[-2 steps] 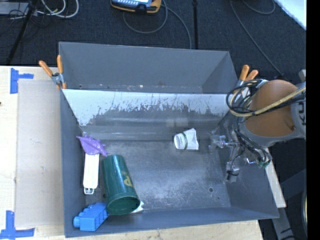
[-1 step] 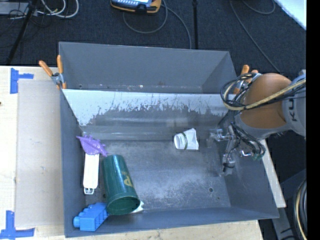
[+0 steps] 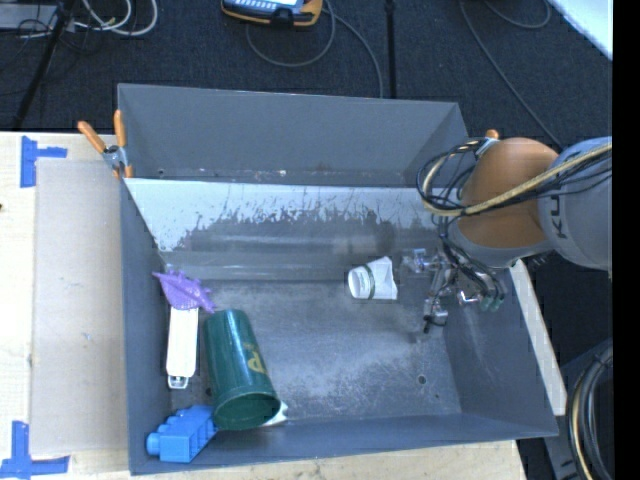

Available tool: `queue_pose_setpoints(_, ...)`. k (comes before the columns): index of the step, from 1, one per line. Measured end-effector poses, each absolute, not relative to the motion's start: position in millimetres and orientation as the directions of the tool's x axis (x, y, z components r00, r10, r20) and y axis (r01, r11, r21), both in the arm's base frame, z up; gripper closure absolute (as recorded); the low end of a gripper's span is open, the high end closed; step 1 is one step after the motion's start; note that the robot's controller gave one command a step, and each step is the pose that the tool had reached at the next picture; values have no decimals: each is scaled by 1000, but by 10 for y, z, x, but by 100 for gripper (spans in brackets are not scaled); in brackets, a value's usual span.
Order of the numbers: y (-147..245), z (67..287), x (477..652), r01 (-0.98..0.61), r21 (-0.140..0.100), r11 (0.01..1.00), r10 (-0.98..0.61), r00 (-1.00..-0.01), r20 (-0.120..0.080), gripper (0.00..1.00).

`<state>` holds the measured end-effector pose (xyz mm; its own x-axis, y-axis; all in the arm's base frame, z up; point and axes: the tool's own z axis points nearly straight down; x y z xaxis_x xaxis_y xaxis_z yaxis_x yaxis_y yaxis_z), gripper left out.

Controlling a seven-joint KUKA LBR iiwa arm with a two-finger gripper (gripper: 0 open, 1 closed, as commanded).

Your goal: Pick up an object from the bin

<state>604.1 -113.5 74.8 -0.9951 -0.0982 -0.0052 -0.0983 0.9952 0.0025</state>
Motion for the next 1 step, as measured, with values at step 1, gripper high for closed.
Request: queue_pose_setpoints(1,-912,713,6152,-172,0,985,-172,-985,-1,0)
